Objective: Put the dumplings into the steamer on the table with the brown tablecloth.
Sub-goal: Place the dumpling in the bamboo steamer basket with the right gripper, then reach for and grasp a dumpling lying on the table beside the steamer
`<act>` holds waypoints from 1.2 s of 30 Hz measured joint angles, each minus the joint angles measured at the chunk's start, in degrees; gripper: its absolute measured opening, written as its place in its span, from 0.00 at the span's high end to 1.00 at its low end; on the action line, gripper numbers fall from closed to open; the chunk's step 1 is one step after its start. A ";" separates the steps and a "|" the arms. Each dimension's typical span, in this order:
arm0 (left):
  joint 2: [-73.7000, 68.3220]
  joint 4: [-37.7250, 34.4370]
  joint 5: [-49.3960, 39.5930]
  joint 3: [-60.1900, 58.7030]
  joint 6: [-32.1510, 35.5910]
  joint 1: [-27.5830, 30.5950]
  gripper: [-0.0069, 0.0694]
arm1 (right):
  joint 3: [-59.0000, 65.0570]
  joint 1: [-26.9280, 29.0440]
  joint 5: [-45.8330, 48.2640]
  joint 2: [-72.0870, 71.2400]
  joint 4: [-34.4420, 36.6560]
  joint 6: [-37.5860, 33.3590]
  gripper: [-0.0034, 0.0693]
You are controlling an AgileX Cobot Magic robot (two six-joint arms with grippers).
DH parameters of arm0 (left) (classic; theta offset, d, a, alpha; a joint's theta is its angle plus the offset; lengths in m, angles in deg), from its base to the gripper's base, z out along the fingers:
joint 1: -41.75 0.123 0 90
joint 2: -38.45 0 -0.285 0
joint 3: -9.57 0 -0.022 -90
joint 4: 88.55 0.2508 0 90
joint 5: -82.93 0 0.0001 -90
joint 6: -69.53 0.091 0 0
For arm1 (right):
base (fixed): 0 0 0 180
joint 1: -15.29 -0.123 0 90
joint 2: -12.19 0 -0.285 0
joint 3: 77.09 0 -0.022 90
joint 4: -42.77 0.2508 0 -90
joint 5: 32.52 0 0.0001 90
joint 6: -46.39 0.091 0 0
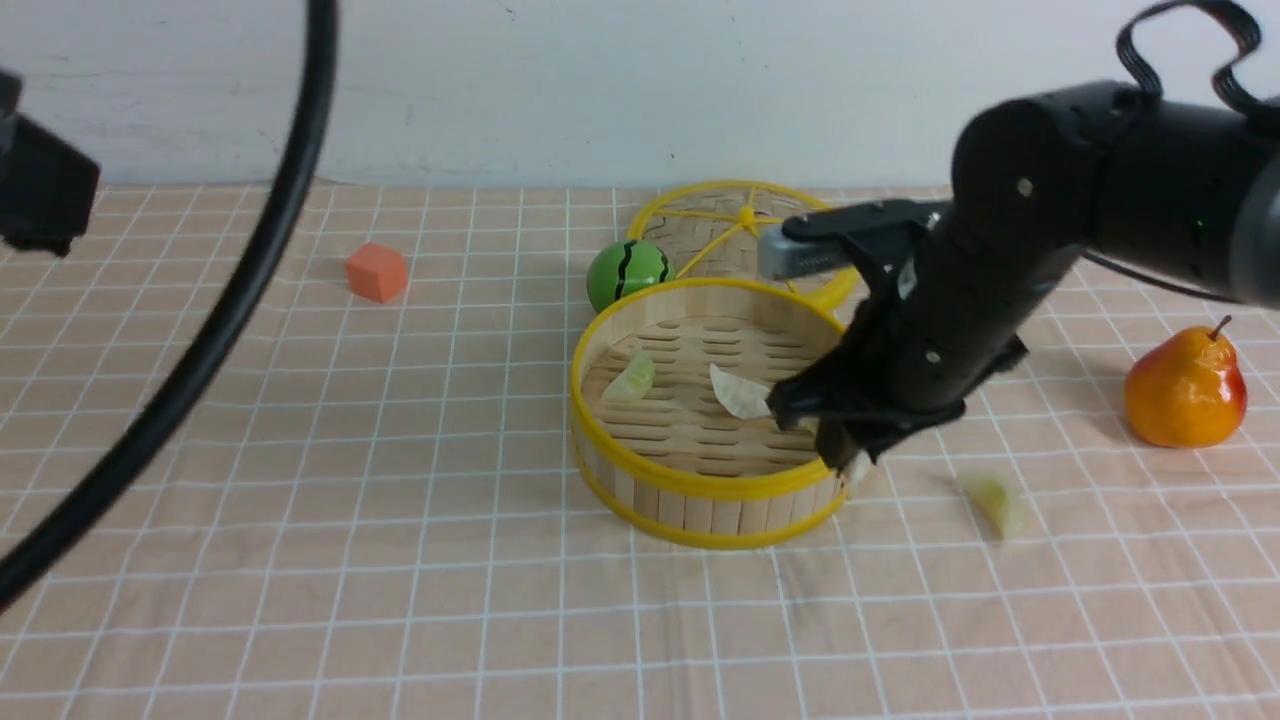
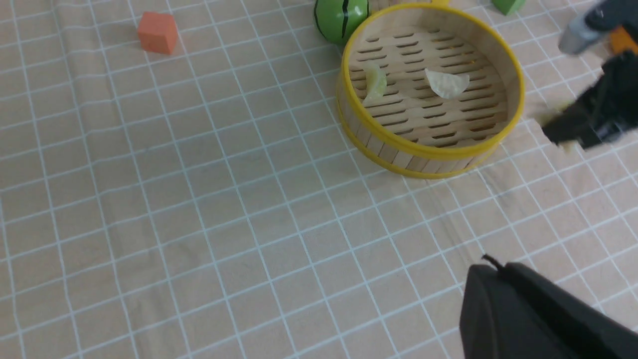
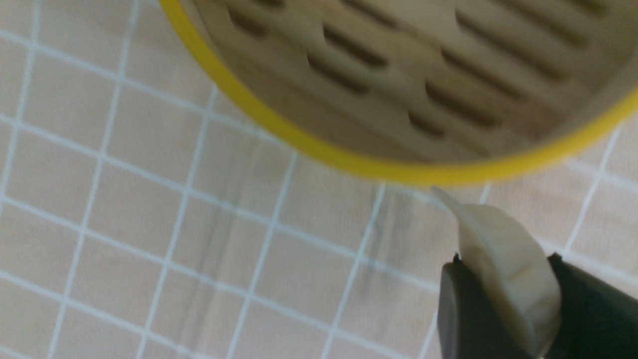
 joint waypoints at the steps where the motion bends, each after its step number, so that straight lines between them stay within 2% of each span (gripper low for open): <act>1: 1.58 -0.49 0.63 -1.44 0.00 0.00 0.93 | -4.15 0.00 0.96 2.95 0.05 -0.25 0.68; 10: 4.18 -1.56 0.54 -3.79 0.00 0.00 0.93 | -27.81 -2.02 5.95 21.13 1.24 -0.92 0.68; 15: 4.18 -1.56 0.37 -3.79 0.00 0.00 0.93 | -31.92 -4.05 6.47 26.12 1.16 -1.90 0.68; 19: 4.18 -1.51 0.30 -3.79 0.00 0.00 0.93 | -32.78 -4.77 6.29 29.04 0.47 -1.90 0.60; 23: 4.18 -1.28 -0.07 -3.79 0.00 0.00 0.93 | -33.74 -4.77 7.32 29.51 -0.36 -1.90 0.37; 25: 4.18 -1.15 -0.20 -3.79 0.00 0.00 0.93 | -34.48 -4.77 8.61 29.37 -0.41 -2.24 0.31; 26: 4.18 -1.16 -0.23 -3.79 0.00 0.00 0.93 | -35.92 -4.77 11.08 28.54 -0.54 -3.20 0.25; 32: 4.18 -0.97 -0.23 -3.79 0.00 0.00 0.93 | -38.10 -4.00 13.73 19.68 -4.04 -8.49 0.18; 36: 4.18 -0.97 -0.23 -3.79 0.00 0.00 0.93 | -34.03 0.89 13.97 11.24 -4.95 -10.48 0.18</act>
